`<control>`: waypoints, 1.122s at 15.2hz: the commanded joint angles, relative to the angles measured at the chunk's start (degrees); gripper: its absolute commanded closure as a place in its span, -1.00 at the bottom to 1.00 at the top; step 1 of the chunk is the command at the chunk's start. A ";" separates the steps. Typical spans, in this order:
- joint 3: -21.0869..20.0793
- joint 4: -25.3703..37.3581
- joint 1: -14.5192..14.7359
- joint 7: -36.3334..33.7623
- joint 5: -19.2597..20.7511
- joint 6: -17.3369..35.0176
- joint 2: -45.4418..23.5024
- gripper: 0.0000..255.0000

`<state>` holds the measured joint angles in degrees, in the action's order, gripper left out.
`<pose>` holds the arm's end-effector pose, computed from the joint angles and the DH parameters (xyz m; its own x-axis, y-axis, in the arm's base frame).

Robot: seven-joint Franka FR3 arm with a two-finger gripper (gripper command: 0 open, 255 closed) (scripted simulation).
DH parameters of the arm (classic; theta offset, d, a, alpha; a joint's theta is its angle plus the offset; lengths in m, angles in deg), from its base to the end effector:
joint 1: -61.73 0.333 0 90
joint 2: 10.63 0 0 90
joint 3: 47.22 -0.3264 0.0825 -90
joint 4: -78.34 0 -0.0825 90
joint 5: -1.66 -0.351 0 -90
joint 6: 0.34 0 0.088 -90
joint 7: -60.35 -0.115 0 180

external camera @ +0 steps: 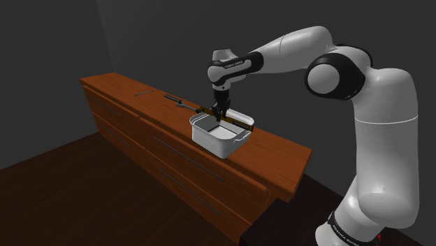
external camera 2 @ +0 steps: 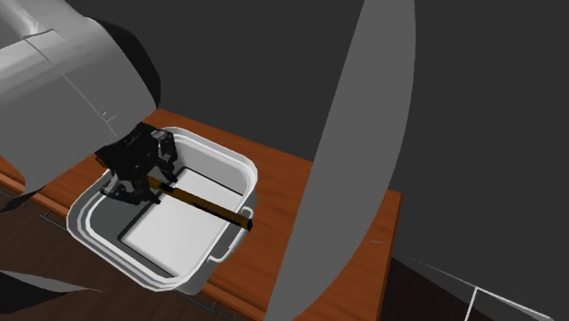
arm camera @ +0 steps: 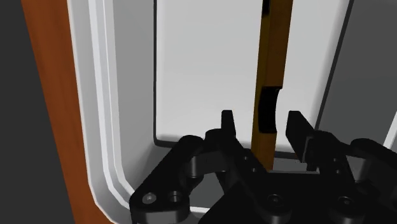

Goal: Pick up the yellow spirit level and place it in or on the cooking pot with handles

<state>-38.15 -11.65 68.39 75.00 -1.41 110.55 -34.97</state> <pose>0.6441 -0.0091 0.4096 0.9775 0.2034 -0.0567 0.2038 -0.9790 0.0018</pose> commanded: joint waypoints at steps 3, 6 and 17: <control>0.00 0.18 -0.03 -0.01 -0.01 -0.09 -0.34 -1.00; 0.06 0.94 -0.01 -0.05 0.11 -1.58 0.40 -1.00; 0.14 5.42 -0.07 -0.17 0.26 -6.66 1.02 -1.00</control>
